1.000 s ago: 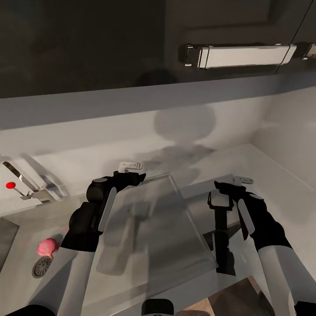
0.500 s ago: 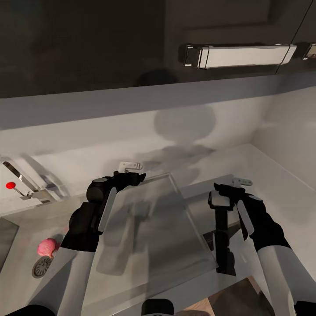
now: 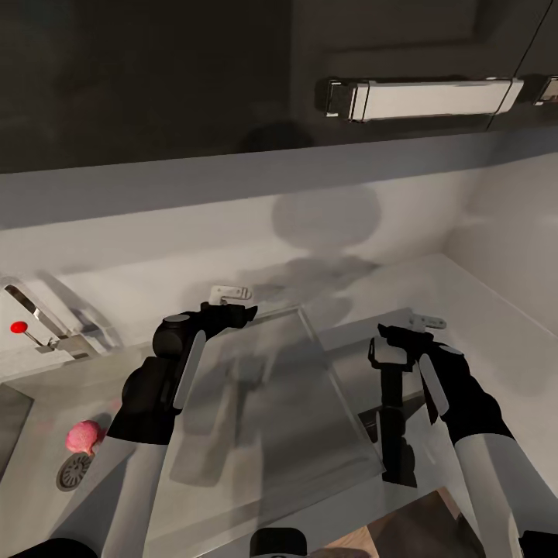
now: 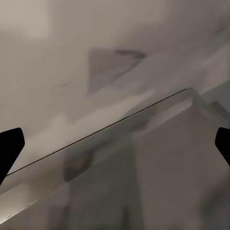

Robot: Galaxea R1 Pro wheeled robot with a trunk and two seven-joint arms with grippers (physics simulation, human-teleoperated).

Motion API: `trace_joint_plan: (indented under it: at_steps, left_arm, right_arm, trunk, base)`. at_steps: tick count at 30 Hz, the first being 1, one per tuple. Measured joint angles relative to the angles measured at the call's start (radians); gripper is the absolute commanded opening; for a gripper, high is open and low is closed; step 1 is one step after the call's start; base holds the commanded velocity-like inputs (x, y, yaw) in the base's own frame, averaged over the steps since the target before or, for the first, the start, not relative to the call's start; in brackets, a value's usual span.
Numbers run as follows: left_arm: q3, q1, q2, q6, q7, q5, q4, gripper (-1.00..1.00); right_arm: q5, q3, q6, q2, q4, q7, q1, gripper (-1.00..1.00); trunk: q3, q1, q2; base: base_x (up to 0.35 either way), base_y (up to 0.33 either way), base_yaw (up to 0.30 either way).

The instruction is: In the kitchen, take the Vidalia onion out of the sink, dice it on the chopping board with the paring knife, put the diced onion into the bowl on the countertop, then place both the paring knife and the chopping board into the sink.

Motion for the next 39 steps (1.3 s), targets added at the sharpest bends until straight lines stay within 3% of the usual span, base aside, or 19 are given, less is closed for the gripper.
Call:
trace_joint_plan:
  at_steps: [39]
  left_arm:
    - [0.0, 0.0, 0.0, 0.0, 0.0, 0.0, 0.0, 1.0]
  right_arm:
    - [-0.001, 0.004, -0.004, 0.0, -0.002, 0.003, 0.0, 1.0]
  trunk:
    - [-0.017, 0.0, 0.0]
  base:
    - [0.0, 0.0, 0.0]
